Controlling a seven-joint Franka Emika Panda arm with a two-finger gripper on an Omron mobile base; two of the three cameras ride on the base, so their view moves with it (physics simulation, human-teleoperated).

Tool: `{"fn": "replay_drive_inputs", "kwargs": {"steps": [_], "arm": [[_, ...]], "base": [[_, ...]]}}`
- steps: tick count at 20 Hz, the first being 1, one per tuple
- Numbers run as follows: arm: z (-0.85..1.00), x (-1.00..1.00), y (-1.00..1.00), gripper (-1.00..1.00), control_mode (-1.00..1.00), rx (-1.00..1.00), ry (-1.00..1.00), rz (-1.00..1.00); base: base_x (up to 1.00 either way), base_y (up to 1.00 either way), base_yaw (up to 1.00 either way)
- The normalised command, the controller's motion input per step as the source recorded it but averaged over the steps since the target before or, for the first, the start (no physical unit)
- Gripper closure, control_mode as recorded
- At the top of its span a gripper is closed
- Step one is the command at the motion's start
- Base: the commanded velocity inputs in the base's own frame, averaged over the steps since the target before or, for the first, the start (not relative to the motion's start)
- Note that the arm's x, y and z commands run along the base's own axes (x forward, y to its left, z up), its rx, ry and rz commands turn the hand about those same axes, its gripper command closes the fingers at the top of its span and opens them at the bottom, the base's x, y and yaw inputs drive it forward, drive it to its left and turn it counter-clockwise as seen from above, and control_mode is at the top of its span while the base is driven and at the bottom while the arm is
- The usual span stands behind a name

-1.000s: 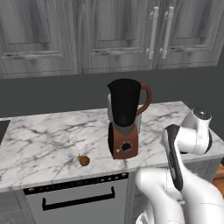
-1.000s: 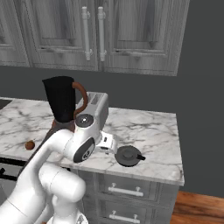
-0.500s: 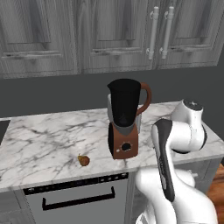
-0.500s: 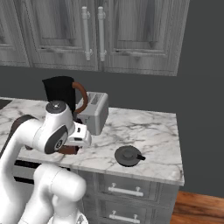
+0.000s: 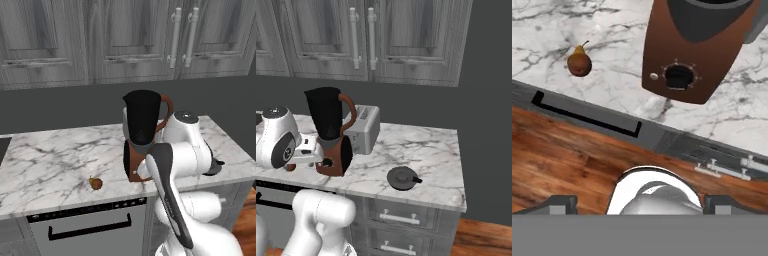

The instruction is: Open the blender lid, put the pear in the blender, close the lid, and start the blender.

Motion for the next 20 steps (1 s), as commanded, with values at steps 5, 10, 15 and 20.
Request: {"fn": "replay_drive_inputs", "kwargs": {"steps": [5, 10, 15, 20], "arm": [[-0.22, 0.0, 1.0, -1.0, -1.0, -0.03, 0.0, 0.14], [-0.27, 0.13, 0.99, -1.0, -1.0, -0.05, 0.0, 0.08], [-0.17, 0.45, 0.74, -1.0, -1.0, -0.1, 0.0, 0.01], [-0.07, 0.39, 0.36, -1.0, -1.0, -0.11, 0.03, -0.01]], "base": [[0.0, 0.0, 0.0], [0.0, 0.0, 0.0], [0.0, 0.0, 0.0], [0.0, 0.0, 0.0]]}}
